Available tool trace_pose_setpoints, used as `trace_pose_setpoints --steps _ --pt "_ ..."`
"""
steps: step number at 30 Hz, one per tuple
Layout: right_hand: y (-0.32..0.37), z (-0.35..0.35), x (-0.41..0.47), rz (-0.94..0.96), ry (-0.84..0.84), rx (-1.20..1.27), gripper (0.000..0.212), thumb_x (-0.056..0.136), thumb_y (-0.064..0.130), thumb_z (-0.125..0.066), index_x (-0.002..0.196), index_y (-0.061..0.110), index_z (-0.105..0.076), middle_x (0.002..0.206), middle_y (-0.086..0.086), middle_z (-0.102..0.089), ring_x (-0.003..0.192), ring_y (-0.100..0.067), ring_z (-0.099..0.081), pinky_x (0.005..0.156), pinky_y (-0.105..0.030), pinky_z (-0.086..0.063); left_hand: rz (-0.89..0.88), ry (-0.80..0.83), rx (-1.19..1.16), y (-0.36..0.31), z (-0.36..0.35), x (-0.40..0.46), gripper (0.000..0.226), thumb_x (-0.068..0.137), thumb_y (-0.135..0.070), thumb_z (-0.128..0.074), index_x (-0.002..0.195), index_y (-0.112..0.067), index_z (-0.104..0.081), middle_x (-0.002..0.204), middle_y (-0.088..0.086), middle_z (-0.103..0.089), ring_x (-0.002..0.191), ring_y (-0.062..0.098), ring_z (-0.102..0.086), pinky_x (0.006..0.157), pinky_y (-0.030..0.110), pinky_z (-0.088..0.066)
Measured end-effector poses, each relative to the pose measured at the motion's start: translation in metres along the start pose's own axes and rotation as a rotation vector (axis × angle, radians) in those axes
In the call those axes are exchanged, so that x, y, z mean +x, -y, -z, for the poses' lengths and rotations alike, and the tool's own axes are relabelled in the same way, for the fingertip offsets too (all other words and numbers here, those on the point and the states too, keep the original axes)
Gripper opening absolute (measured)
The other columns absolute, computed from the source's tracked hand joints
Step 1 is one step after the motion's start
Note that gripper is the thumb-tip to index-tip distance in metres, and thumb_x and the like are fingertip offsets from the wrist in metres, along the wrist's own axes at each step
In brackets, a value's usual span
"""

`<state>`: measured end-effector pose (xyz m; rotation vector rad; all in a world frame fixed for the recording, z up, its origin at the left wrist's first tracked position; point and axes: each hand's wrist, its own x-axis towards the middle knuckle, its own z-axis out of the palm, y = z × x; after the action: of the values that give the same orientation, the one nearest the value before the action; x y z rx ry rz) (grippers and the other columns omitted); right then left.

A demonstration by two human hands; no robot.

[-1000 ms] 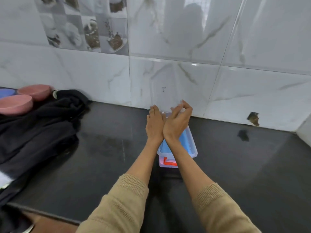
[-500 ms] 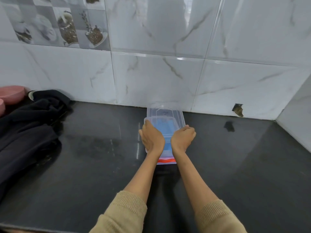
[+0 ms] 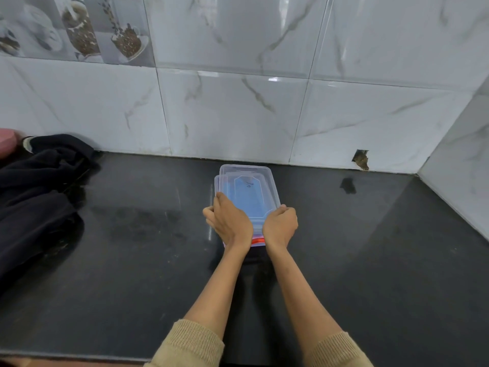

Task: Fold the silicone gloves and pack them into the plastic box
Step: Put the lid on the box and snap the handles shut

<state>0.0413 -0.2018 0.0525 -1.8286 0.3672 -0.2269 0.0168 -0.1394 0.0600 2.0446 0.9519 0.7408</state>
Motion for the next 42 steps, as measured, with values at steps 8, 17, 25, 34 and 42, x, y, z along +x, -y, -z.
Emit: trace_pose_setpoints --steps 8,17,25,34,42 --pt "-0.005 -0.005 -0.004 0.036 -0.015 -0.028 0.027 0.103 0.019 -0.032 0.103 0.002 -0.053 0.091 -0.002 -0.048 0.078 -0.012 -0.047 0.068 -0.025 -0.037 0.07 -0.016 -0.014 0.013 0.001 -0.008 0.034 0.092 0.004 -0.038 0.121 -0.006 -0.051 0.108 0.009 -0.06 0.104 0.021 -0.041 0.08 0.023 -0.027" --pt "0.003 0.002 0.007 -0.002 0.13 -0.209 0.021 0.099 0.011 -0.037 0.112 0.002 -0.051 0.111 -0.014 -0.058 0.087 -0.02 -0.05 0.071 -0.031 -0.041 0.184 0.062 -0.05 0.004 0.008 0.004 0.021 0.096 -0.004 -0.041 0.112 -0.006 -0.055 0.11 0.013 -0.063 0.108 0.026 -0.046 0.08 0.035 -0.044" --pt "0.026 -0.01 0.03 0.216 0.415 -0.555 0.059 0.091 0.007 -0.045 0.146 0.004 -0.024 0.146 -0.016 -0.036 0.13 -0.035 -0.041 0.103 -0.047 -0.042 0.129 0.334 0.042 -0.009 0.016 0.053 0.037 0.093 -0.009 -0.044 0.128 0.002 -0.044 0.133 0.018 -0.051 0.119 0.035 -0.053 0.101 0.044 -0.044" --pt "0.035 -0.036 0.059 0.446 0.516 -0.769 0.059 0.1 0.016 -0.03 0.152 0.005 -0.004 0.16 -0.012 -0.006 0.147 -0.032 -0.007 0.116 -0.048 -0.024 -0.066 0.471 0.14 0.0 0.002 0.078 0.063 0.1 -0.019 -0.032 0.152 -0.001 0.0 0.158 0.015 -0.021 0.138 0.035 -0.036 0.109 0.044 -0.035" --pt "0.037 -0.049 0.087 0.441 0.422 -0.635 0.033 0.098 0.016 -0.033 0.127 0.007 -0.046 0.126 -0.015 -0.056 0.109 -0.034 -0.055 0.083 -0.037 -0.043 -0.061 0.445 0.222 0.006 -0.013 0.104 0.044 0.103 -0.03 -0.026 0.133 -0.001 -0.036 0.134 0.018 -0.05 0.12 0.036 -0.051 0.095 0.044 -0.042"
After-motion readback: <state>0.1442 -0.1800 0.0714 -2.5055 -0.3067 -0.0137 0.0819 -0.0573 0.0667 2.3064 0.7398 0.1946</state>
